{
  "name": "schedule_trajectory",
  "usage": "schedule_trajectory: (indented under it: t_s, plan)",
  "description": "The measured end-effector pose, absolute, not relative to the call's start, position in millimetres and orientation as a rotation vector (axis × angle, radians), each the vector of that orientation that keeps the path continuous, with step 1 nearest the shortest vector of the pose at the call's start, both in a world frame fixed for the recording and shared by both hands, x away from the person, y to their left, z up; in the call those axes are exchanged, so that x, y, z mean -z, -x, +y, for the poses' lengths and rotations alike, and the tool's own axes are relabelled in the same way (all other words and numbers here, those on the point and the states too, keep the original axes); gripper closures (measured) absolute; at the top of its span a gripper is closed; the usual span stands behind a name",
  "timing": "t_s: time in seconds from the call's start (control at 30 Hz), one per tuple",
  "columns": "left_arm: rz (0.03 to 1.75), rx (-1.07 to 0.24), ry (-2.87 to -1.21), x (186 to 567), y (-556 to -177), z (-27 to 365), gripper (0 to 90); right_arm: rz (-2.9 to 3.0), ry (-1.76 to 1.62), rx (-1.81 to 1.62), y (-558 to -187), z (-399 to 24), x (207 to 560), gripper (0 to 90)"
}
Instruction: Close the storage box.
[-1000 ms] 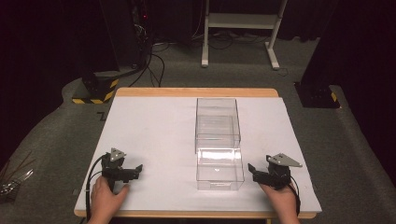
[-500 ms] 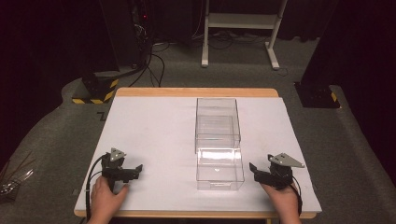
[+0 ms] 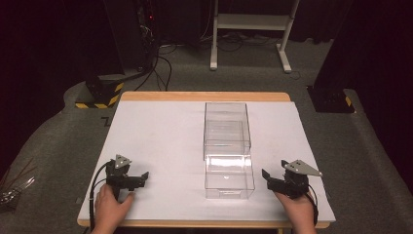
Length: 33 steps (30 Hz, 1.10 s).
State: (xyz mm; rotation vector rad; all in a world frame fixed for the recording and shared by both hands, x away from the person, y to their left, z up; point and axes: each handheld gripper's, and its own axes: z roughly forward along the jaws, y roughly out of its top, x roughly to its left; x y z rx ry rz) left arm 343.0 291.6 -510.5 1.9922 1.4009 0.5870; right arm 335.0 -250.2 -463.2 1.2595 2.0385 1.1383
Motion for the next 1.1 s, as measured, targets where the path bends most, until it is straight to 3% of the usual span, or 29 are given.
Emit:
schedule_trajectory:
  t_s: [1.1]
  plan:
    - [1.401,-0.588,-1.99,511,-343,292,0.5,2.014,-1.202,-1.197,-321,-243,442,15.2]
